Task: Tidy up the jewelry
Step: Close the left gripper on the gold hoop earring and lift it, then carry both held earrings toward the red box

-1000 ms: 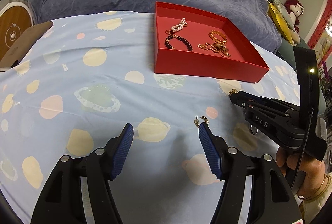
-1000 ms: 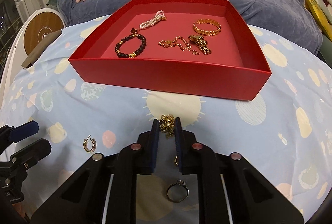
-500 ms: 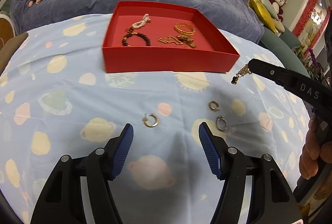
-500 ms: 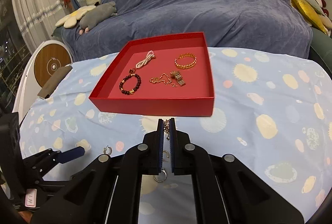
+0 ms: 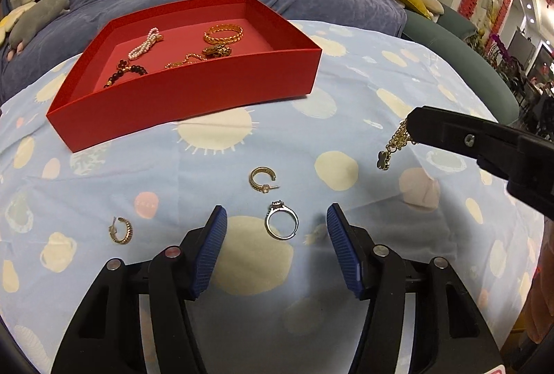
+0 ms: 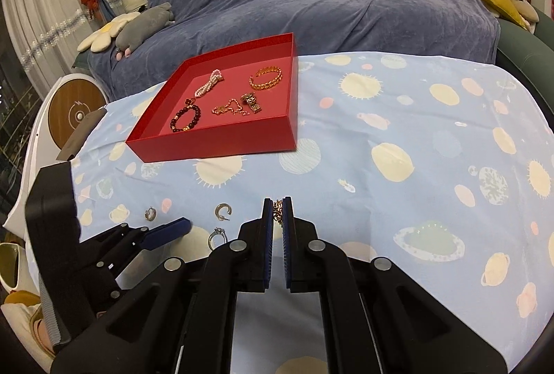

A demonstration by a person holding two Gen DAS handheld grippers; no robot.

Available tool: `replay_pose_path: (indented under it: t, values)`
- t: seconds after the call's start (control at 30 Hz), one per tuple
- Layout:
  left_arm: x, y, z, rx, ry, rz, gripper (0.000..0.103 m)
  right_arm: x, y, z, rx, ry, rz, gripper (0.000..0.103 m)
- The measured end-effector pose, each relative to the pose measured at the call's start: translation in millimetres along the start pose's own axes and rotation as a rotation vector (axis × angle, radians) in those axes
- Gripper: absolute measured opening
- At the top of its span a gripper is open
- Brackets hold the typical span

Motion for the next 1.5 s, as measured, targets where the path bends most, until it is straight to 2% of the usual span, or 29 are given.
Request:
replay_pose_path:
  t: [0.13,0.27,0.37,0.47,0.8,1.17,1.3,1.5]
  values:
    - [5,-1,2,0.022,-0.044,-0.055,0.044,1,0,1,-0.001,0.004,-0.001,0.004]
    - [-1,-1,0,0.025,-0.039,-0.073,0.019,1,0,3,-0.005,0.003,-0.001,0.004]
    - [-6,-1,0,0.025,-0.031,-0.084,0.007,-1,0,3,-0.005,0.005,-0.003,0.004]
    - [-10,0,0,0.024,-0.026,-0.088,0.001,-6,0,2,-0.002,0.008,-0.006,0.004]
    - [-24,9,8,0.013,0.007,-0.08,0.0,-16,1,-3,0.001,0.02,-0.014,0.004]
    - [-55,35,23,0.01,0.093,-0.027,0.0,-25,-5,4,-0.019,0.04,-0.02,0.004]
    - [-63,45,26,0.023,0.101,-0.03,0.0,-34,-9,9,-0.037,0.059,-0.035,0.004]
    - [-73,46,39,0.001,0.108,-0.031,0.0,-58,-18,17,-0.069,0.11,-0.058,0.004]
Point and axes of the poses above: each gripper's, at about its wrist camera, not at the fingertips, and y roughly against the way its jaws point, x to its right, z to its underside, the point moved 4 cm from there along -y, roughly the way its jaws point, and after that the axes turned 6 degrees about -x, right-handed, at the moved point
